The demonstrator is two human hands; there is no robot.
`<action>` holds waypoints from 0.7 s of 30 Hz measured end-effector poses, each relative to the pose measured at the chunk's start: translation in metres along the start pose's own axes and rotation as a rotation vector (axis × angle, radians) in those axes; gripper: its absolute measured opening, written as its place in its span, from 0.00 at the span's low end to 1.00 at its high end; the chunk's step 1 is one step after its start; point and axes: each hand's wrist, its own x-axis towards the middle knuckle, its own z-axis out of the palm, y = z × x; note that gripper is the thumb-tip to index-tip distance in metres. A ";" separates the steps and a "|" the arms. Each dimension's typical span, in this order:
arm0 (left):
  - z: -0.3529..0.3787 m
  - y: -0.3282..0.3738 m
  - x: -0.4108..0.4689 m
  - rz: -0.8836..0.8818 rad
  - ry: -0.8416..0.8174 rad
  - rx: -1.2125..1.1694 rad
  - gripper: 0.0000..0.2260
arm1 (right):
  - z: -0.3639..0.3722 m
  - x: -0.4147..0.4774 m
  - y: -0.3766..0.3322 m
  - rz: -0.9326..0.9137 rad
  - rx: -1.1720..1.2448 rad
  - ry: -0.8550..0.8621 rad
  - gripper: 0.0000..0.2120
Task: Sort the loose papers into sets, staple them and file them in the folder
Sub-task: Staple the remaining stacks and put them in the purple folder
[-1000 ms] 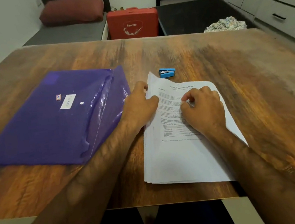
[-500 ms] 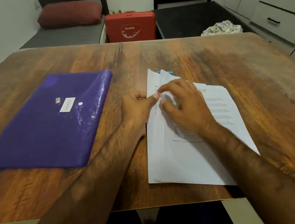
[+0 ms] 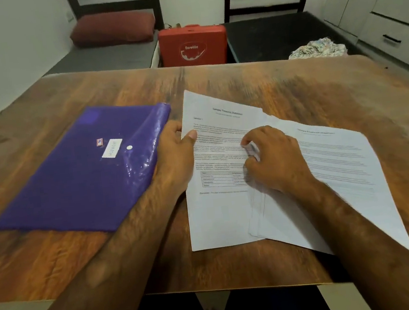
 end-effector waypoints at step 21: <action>-0.138 0.075 0.022 -0.021 0.171 -0.031 0.10 | -0.005 0.045 -0.096 0.281 1.137 -0.067 0.10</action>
